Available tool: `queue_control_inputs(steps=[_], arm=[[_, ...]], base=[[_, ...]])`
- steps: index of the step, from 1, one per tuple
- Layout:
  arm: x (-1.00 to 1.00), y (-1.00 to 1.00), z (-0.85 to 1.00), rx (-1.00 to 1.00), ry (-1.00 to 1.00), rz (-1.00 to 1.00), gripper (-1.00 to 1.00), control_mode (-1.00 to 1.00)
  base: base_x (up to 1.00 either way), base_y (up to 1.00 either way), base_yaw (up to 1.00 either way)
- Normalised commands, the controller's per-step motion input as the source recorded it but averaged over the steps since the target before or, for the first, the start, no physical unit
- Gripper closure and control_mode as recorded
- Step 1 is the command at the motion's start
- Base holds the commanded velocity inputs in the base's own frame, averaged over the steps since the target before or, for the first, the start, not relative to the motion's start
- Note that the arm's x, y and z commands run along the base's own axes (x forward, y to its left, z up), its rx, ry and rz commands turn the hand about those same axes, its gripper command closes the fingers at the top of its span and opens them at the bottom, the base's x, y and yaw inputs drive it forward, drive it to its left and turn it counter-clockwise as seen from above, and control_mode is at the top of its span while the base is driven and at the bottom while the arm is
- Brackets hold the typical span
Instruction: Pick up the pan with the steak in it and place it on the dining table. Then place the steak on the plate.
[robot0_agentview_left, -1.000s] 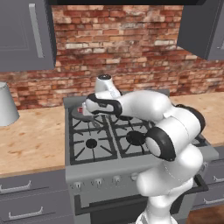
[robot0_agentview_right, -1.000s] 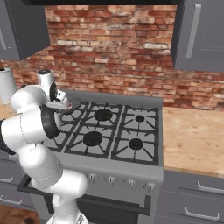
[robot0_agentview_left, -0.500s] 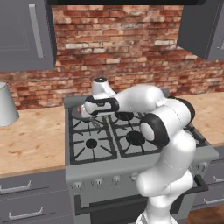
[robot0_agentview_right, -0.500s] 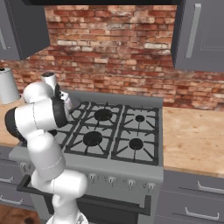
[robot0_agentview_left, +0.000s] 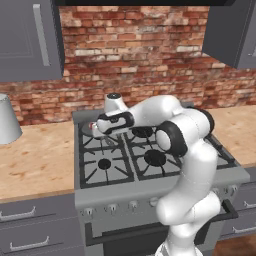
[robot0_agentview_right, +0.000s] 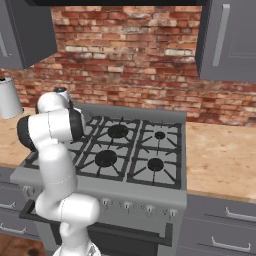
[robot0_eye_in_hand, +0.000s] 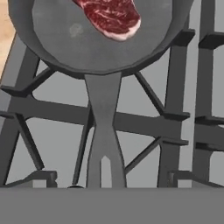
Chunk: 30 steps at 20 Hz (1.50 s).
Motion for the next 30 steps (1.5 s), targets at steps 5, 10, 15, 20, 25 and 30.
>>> queue_control_inputs(steps=[5,10,15,20,25,30], arm=[[0.41,0.17,-0.32,0.00,0.00,0.04,-1.00,-1.00],[0.40,0.24,-0.35,0.00,0.00,0.03,-1.00,-1.00],[0.24,0.10,-0.34,-0.02,0.00,0.01,-1.00,-1.00],[0.06,0.00,-0.24,-0.02,-0.02,0.00,1.00,-1.00],[0.00,0.00,0.01,0.00,0.00,0.00,1.00,-1.00],[0.00,-0.01,0.38,0.07,-0.05,-0.01,1.00,-1.00]], base=[[0.00,0.00,0.00],[0.00,0.00,0.00],[0.00,0.00,0.00],[0.00,0.00,0.00],[0.00,0.00,0.00],[0.00,0.00,0.00]])
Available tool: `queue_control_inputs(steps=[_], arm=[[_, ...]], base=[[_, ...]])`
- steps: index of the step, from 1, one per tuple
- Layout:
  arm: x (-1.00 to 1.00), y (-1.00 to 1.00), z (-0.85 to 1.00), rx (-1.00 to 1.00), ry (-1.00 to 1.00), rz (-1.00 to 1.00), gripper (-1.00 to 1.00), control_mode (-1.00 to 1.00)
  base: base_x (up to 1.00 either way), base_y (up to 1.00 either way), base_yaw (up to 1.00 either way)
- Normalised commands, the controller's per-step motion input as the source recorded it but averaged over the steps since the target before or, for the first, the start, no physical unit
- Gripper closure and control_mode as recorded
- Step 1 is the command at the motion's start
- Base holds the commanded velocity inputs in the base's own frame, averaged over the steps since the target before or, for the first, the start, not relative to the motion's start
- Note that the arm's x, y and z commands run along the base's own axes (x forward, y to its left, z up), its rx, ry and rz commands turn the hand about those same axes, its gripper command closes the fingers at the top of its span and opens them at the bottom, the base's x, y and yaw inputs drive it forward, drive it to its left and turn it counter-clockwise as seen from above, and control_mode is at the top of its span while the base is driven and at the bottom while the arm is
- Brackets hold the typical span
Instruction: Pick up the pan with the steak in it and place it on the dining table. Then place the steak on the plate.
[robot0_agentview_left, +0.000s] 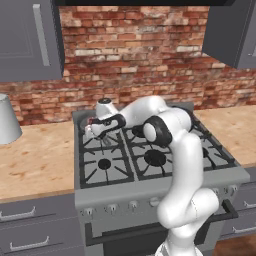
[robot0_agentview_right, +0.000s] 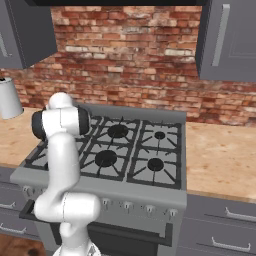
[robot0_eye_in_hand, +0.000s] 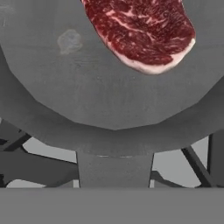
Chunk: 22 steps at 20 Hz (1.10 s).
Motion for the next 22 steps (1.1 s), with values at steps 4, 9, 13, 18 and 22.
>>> queue_control_inputs(steps=[4,9,13,18,22], arm=[[-0.12,-0.09,0.71,0.08,-0.08,0.00,1.00,-1.00],[-0.50,-0.31,0.76,0.02,-0.07,0.00,1.00,-1.00],[-0.74,-0.43,0.76,0.00,-0.06,0.00,1.00,-1.00],[-0.97,-0.50,0.64,0.00,-0.06,0.00,1.00,-1.00],[-1.00,-0.52,0.45,-0.01,-0.08,0.02,1.00,-1.00]], base=[[0.00,0.00,0.00],[0.00,0.00,0.00],[0.00,0.00,0.00],[0.00,0.00,0.00],[0.00,0.00,0.00]])
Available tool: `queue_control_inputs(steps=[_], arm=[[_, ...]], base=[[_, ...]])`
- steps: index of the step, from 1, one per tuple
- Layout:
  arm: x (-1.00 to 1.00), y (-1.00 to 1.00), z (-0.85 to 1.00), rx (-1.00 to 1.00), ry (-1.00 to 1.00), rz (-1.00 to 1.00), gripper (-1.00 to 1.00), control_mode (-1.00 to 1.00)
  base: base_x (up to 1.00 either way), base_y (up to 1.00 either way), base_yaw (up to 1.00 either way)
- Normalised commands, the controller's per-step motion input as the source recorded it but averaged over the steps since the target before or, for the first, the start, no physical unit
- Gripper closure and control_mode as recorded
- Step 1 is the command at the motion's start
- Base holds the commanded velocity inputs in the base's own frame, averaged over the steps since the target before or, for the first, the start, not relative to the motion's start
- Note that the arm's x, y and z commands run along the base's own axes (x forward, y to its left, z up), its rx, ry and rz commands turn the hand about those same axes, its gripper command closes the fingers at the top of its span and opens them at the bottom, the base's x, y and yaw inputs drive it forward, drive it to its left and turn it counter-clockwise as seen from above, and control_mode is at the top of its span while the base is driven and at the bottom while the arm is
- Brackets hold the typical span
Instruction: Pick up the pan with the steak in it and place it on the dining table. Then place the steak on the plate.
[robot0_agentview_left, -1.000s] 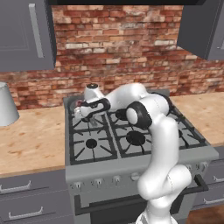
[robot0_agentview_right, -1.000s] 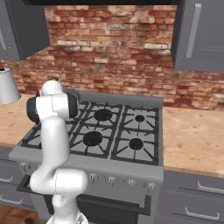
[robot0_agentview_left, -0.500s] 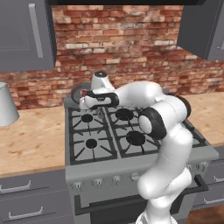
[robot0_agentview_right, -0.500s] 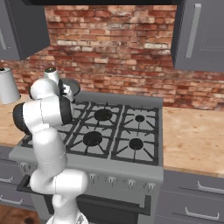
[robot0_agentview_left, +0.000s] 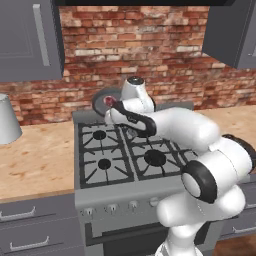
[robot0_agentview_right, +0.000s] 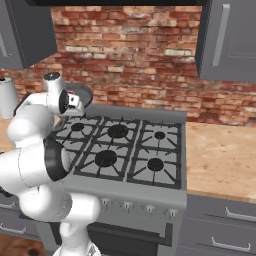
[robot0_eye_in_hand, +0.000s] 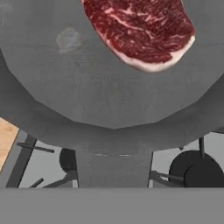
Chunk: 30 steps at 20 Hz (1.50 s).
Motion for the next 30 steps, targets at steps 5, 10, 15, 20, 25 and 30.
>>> queue_control_inputs(steps=[5,10,15,20,25,30], arm=[[-1.00,-0.50,0.35,-0.03,-0.07,0.05,1.00,-1.00],[-1.00,-0.38,0.30,-0.07,-0.02,0.08,1.00,-1.00],[-0.96,-0.29,0.25,-0.10,0.00,0.13,1.00,-1.00],[-0.83,-0.23,0.17,-0.13,0.00,0.19,1.00,-1.00],[-0.83,-0.24,0.12,-0.11,0.00,0.20,1.00,-1.00],[-0.84,-0.21,0.07,-0.11,0.00,0.18,1.00,-1.00]], base=[[0.00,0.00,0.00],[0.00,0.00,0.00],[0.00,0.00,0.00],[0.00,0.00,0.00],[0.00,0.00,0.00],[0.00,0.00,0.00]])
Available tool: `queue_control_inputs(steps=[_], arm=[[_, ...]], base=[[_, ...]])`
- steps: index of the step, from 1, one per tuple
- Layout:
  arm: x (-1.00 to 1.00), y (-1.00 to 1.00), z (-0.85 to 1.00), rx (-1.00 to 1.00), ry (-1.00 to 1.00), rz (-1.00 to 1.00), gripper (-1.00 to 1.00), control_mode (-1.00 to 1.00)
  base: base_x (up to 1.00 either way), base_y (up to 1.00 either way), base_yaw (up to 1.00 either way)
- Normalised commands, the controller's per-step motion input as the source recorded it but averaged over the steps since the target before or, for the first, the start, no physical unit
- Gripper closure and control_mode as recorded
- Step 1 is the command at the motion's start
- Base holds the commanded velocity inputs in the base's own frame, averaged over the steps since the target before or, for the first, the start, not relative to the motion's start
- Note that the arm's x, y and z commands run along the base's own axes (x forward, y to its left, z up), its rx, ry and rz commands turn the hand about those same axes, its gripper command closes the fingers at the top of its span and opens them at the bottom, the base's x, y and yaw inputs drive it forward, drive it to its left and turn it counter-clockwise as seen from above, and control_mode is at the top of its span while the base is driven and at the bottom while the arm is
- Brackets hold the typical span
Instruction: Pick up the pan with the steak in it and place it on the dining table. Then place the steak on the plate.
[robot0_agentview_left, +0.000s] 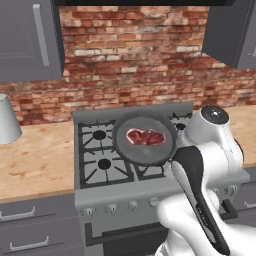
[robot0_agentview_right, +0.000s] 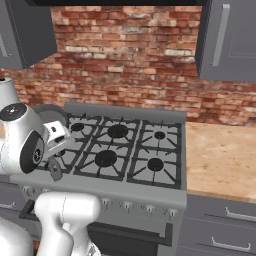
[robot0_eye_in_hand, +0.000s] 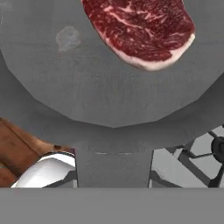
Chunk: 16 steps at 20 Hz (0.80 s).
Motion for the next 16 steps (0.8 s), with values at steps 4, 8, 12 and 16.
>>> queue_control_inputs(steps=[4,8,12,16], arm=[[-0.63,-0.01,-0.07,-0.13,0.18,0.20,1.00,-1.00],[-0.10,0.08,-0.03,-0.03,0.19,0.10,1.00,-1.00],[-0.19,-0.03,-0.02,0.00,-0.03,0.01,1.00,-1.00],[0.00,0.00,0.00,0.00,0.00,0.00,1.00,1.00]], base=[[0.00,0.00,0.00],[0.00,0.00,0.00],[0.00,0.00,0.00],[-0.98,-0.25,0.07]])
